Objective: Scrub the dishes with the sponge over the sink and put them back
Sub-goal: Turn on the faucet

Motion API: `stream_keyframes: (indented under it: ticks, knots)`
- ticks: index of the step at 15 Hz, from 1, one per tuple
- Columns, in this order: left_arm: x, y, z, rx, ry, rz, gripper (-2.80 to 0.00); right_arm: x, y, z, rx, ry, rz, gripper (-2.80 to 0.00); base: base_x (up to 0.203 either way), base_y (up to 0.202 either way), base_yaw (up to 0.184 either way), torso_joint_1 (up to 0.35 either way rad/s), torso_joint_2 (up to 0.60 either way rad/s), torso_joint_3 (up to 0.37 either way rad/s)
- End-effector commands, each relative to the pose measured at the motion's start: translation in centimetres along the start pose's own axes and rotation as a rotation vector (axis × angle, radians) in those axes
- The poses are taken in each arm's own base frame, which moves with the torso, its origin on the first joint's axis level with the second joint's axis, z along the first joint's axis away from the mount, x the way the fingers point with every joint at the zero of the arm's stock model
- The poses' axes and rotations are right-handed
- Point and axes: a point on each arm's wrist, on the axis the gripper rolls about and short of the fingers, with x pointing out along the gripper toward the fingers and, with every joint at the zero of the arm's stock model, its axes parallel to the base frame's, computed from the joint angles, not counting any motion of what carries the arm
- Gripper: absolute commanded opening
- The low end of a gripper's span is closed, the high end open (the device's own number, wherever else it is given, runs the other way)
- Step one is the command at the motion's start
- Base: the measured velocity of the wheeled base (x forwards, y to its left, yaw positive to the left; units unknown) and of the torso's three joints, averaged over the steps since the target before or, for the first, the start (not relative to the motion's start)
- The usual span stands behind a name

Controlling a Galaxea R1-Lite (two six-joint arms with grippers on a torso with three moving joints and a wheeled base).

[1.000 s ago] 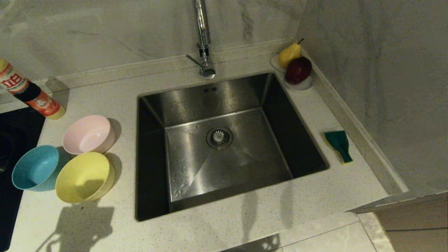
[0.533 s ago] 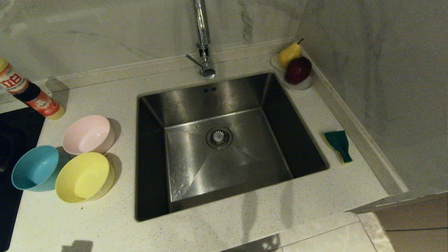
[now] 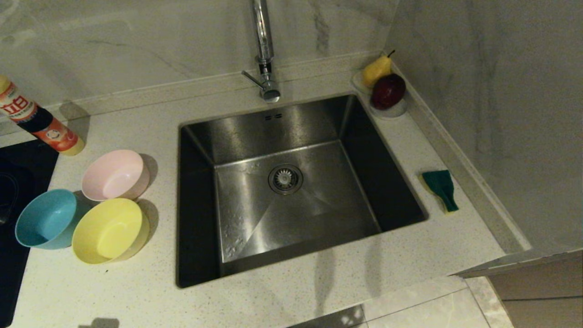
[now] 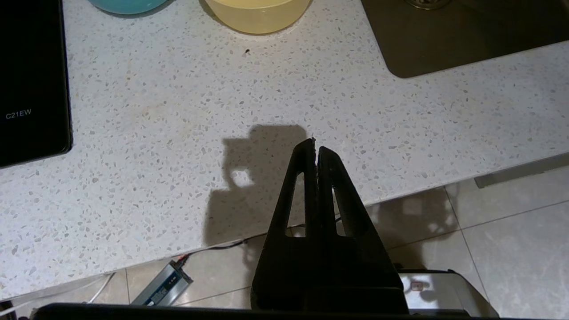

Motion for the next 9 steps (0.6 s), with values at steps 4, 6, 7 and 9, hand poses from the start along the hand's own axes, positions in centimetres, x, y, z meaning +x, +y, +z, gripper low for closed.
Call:
stream_keyframes:
  ticks: [4,6,7,9]
  knots:
    - [0.0,0.0,0.0,0.0,0.009,-0.008,-2.8,0.0,0.0,0.0,0.001,0.0,0.0,-2.8,0.0,0.0,0.0,0.0,0.0,0.0]
    - [-0.2,0.0,0.8,-0.017,-0.039,-0.002,-2.8,0.0,0.0,0.0,0.0,0.0,0.0,-2.8,0.0,0.0,0.0,0.0,0.0,0.0]
    - [-0.5,0.0,1.7,-0.026,-0.09,-0.001,-2.8,0.0,0.0,0.0,0.0,0.0,0.0,-2.8,0.0,0.0,0.0,0.0,0.0,0.0]
    - [-1.7,0.1,4.1,-0.026,-0.181,-0.019,-2.8,0.0,0.0,0.0,0.0,0.0,0.0,-2.8,0.0,0.0,0.0,0.0,0.0,0.0]
